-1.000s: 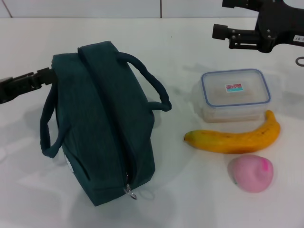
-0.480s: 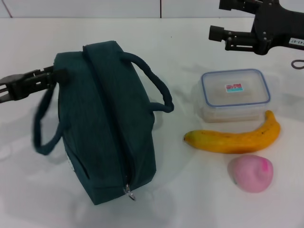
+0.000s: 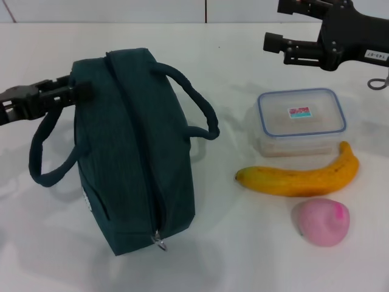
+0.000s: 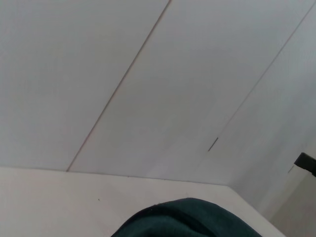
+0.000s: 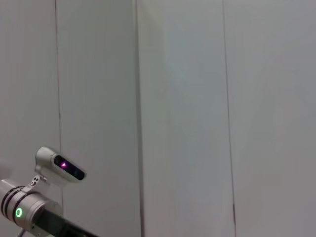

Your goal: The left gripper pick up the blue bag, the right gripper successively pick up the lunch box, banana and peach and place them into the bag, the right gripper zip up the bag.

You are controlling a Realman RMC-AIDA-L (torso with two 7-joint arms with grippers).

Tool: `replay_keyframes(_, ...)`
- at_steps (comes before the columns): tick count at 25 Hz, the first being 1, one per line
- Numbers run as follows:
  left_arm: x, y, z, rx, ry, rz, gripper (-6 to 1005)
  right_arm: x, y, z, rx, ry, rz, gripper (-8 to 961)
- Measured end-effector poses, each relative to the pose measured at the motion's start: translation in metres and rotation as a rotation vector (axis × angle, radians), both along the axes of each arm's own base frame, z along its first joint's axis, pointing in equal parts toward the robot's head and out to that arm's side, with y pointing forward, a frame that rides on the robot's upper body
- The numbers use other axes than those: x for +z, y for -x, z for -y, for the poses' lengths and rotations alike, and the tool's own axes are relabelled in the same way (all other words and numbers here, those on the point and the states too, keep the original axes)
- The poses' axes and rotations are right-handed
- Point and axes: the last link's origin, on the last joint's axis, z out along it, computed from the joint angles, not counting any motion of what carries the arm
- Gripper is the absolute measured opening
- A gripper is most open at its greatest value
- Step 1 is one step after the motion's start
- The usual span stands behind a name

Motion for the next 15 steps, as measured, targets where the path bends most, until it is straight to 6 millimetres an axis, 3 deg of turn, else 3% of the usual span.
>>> replay_keyframes(15,-0.009,0.013,-0.014,0.006,-0.079,-0.113,855,-0.01,-0.005,0.004,-0.036,0.002,-0.015,740)
